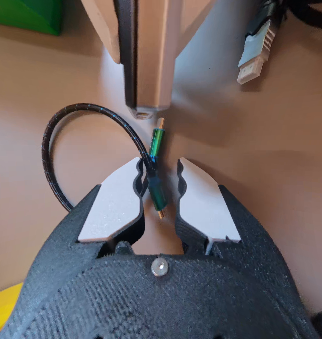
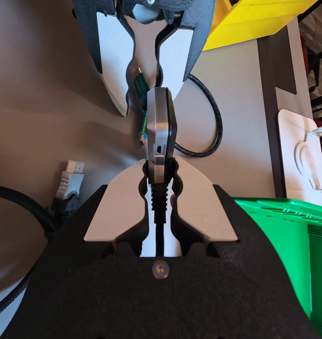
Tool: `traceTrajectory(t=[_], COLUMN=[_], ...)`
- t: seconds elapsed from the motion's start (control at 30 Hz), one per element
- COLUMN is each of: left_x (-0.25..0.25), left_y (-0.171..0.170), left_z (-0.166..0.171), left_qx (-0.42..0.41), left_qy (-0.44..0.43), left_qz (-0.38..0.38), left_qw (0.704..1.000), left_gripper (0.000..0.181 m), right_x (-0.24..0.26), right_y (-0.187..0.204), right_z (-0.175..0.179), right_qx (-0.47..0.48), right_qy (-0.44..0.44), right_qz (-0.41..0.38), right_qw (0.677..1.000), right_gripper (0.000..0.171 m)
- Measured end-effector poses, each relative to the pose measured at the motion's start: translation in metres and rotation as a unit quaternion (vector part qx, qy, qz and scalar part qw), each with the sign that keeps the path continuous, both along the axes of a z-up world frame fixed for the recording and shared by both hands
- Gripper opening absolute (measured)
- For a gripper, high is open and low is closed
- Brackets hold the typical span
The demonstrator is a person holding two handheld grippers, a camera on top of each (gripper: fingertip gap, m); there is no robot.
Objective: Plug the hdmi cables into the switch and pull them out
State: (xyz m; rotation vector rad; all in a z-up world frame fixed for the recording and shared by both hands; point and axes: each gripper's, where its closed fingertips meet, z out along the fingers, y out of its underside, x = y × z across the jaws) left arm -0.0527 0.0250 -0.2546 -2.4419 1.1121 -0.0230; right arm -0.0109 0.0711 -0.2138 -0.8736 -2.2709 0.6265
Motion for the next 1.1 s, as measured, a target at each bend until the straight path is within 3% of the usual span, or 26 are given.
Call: traceTrajectory(t=[0.1,0.2,0.33,0.43,0.77,1.1], left_x=[0.003,0.008,-0.004,-0.003,0.003,0.003], left_y=[0.011,0.018,0.024,0.023,0.017,0.013], left_z=[0.002,0.0,0.004,0.015,0.019,0.019], left_qx=[0.038,0.057,0.066,0.057,0.026,0.012], left_qy=[-0.01,-0.037,-0.022,-0.067,-0.092,-0.076], left_qz=[-0.012,-0.018,0.009,0.036,0.061,0.079], left_qw=[0.999,0.998,0.998,0.995,0.994,0.994], left_gripper=[0.041,0.027,0.022,0.022,0.021,0.021], right_x=[0.004,0.007,0.009,0.007,0.005,0.006], right_y=[0.002,0.002,0.002,0.003,-0.003,-0.008], right_z=[0.0,-0.001,-0.001,0.001,0.002,0.005], right_qx=[-0.01,-0.018,-0.024,-0.022,-0.021,-0.027], right_qy=[-0.009,-0.017,-0.019,-0.008,0.001,0.002], right_qz=[-0.001,0.001,0.003,0.003,0.017,0.025], right_qw=[1.0,1.0,1.0,1.0,1.0,0.999], right_gripper=[0.023,0.023,0.023,0.023,0.023,0.023])
